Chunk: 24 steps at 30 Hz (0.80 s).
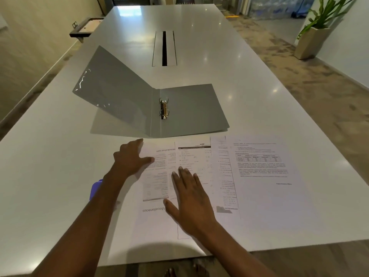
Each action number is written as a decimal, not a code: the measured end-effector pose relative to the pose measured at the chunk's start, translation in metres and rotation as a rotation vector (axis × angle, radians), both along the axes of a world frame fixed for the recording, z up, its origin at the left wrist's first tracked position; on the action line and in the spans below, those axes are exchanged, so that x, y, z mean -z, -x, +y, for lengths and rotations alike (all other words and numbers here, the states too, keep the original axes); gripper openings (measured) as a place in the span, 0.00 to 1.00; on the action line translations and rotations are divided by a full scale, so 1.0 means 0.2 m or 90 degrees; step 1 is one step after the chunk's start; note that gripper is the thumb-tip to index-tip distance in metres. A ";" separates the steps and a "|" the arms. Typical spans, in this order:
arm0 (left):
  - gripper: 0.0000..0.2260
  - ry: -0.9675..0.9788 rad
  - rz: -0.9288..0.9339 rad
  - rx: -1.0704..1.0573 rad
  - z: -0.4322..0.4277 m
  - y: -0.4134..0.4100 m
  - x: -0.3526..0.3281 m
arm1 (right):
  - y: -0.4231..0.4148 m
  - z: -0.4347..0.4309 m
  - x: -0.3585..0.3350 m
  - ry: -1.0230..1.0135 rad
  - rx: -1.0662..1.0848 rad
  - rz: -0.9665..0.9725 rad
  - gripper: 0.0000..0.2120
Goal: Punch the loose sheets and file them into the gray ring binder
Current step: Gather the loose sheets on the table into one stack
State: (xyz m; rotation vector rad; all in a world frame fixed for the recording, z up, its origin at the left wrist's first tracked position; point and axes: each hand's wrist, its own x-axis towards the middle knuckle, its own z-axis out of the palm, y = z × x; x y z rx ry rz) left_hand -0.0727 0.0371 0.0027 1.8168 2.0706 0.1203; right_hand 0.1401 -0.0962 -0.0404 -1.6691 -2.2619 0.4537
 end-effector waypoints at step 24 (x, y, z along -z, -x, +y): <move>0.01 -0.107 -0.449 -0.225 -0.15 0.06 -0.02 | 0.04 -0.01 0.00 -0.033 0.156 0.067 0.23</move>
